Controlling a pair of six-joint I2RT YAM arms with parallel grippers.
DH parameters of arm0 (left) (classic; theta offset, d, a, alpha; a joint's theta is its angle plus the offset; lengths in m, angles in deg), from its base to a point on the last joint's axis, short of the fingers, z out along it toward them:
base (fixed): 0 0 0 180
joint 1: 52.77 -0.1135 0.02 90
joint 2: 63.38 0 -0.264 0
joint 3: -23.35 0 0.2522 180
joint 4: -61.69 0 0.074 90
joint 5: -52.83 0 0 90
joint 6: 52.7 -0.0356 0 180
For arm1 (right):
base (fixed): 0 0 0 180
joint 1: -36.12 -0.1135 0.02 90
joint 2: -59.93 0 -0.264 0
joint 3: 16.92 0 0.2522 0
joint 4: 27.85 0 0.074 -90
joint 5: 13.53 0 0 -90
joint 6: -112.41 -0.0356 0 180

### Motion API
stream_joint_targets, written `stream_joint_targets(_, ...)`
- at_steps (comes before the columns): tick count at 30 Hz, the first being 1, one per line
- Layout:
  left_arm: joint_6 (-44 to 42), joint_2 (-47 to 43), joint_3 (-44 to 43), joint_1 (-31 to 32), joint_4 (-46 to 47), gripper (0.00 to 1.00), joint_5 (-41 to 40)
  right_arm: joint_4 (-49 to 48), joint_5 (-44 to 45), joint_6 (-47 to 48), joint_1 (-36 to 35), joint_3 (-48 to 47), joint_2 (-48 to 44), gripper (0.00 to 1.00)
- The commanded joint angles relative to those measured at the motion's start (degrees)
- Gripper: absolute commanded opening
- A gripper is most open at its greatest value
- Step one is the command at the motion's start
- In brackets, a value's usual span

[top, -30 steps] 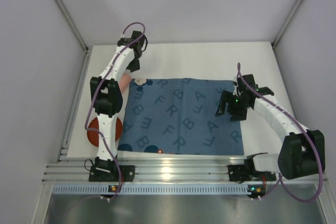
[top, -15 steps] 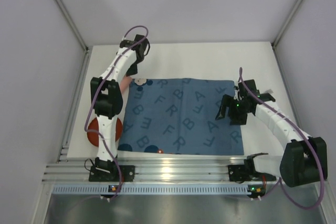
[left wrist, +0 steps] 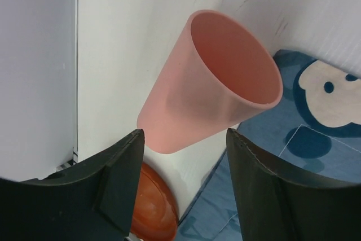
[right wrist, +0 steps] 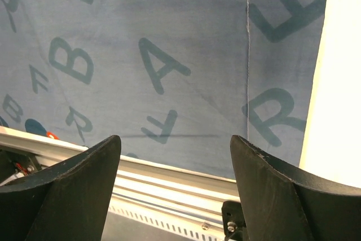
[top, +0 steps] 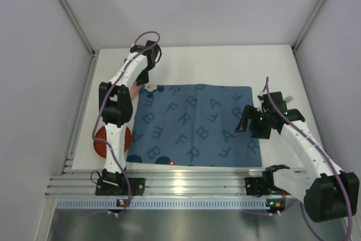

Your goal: Set the dinner table for one person

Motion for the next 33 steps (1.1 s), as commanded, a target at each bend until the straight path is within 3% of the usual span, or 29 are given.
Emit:
stream_joint_targets(1,0.7,-2.9,-4.7,-0.2,-0.8,0.66,-0.3,1.1,-0.3,-1.3,0.5,0.8,-1.7,0.79)
stream_joint_targets(5,0.9,-6.0,-3.7,-0.2,1.9,0.70,0.4,1.2,0.5,-1.0,0.5,1.1,-1.7,0.79)
stream_joint_targets(14,1.5,2.3,-9.0,-0.1,0.9,0.77,-2.7,1.0,0.5,1.7,0.5,-2.5,3.4,0.79)
stream_joint_targets(23,1.1,9.7,-16.6,-0.7,-0.2,0.77,-5.1,-0.9,-1.3,3.0,0.4,-3.3,8.4,0.78)
stream_joint_targets(27,2.6,10.3,-16.4,-1.6,-1.9,0.71,-6.3,-1.6,-2.5,3.9,0.5,-3.1,10.2,0.78)
stream_joint_targets(33,3.8,8.7,-12.9,-1.6,-3.4,0.40,-9.5,-2.6,-3.7,4.9,0.4,-3.9,12.5,0.78)
